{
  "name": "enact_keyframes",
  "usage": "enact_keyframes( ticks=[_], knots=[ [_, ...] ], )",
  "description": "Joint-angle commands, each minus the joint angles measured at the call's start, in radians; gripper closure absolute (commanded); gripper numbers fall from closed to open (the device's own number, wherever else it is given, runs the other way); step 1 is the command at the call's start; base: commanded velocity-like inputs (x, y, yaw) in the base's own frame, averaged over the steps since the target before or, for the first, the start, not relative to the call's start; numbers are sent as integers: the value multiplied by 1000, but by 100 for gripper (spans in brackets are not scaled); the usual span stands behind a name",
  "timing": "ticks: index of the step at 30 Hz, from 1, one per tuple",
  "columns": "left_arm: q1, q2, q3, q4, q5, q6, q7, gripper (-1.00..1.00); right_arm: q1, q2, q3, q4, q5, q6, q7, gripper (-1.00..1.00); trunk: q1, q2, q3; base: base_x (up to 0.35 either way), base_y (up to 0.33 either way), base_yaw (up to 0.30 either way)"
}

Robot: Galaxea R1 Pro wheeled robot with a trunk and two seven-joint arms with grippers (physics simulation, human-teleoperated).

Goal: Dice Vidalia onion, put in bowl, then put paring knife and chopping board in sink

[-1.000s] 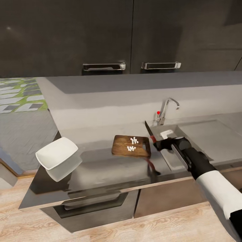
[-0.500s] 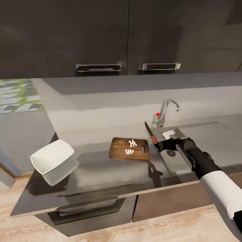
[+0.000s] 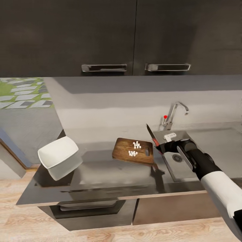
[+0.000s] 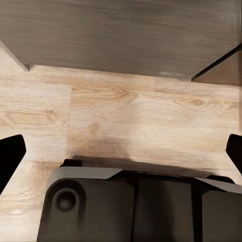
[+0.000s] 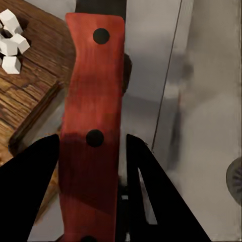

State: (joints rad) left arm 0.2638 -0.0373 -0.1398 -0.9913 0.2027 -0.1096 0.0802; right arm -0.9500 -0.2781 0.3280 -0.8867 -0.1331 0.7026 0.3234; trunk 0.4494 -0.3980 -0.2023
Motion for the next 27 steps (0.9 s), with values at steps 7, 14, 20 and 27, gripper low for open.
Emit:
enact_keyframes(
  ticks=[7, 14, 20, 27],
  knots=[
    [0, 0, -3, -7, 7, -2, 6, -100, -1, -1, -86, 121, -12, -8, -88, 100, 1, -2, -2, 0, -181, 2],
    [0, 0, -3, -6, 6, -2, 6, -100, -1, -2, -100, 178, -11, -53, -108, 100, 1, -2, -2, 0, -180, 0],
    [0, 1, -1, -6, 6, -2, 7, -100, -1, 3, -98, 247, -11, -73, -118, 100, 1, -2, -2, 0, -180, 0],
    [0, 2, -1, -7, 6, -2, 7, -100, -1, 40, -97, 351, -13, -164, -222, 100, 1, -2, -2, 0, -179, 0]
  ],
)
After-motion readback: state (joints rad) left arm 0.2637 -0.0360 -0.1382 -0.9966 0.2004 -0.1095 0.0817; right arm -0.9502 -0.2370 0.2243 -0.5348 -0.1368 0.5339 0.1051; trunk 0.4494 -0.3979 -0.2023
